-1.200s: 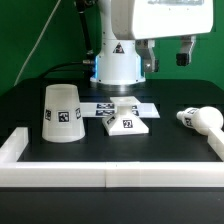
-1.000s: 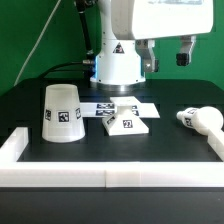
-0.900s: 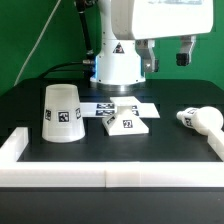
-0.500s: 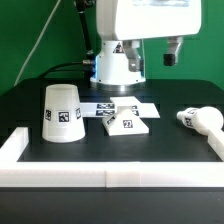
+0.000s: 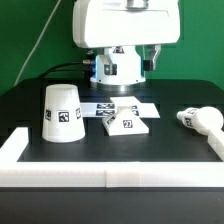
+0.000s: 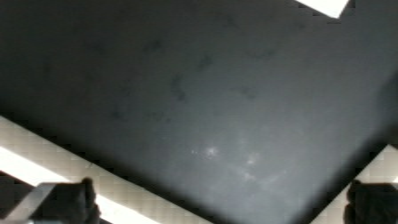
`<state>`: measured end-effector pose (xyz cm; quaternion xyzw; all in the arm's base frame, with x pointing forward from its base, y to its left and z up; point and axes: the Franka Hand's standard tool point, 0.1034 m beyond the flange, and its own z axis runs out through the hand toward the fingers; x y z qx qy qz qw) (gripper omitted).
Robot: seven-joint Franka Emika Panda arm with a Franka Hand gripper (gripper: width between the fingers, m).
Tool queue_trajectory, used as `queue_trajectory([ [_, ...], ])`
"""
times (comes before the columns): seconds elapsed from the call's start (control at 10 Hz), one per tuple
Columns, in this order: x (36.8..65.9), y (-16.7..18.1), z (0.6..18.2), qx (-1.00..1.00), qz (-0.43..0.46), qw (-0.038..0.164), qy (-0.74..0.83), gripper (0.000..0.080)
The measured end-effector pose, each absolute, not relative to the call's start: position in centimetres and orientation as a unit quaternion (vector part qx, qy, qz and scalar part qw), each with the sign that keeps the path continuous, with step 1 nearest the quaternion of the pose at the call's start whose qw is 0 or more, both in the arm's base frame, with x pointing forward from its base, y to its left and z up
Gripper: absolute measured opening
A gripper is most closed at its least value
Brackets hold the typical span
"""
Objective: Assemble lamp
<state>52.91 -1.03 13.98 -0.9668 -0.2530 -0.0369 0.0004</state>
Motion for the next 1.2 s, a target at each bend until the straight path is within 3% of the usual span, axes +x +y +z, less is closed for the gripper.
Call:
queue_trajectory([
  [0.3,52.6,-0.6,13.6,-0.989,-0.027,-0.001,-0.149,0.07],
  [0.9,45.8,-1.1,9.1,-0.989,-0.015,0.008,-0.147,0.07],
  [1.2,45.9,-0.9,9.2,-0.989,-0.016,0.009,-0.148,0.07],
])
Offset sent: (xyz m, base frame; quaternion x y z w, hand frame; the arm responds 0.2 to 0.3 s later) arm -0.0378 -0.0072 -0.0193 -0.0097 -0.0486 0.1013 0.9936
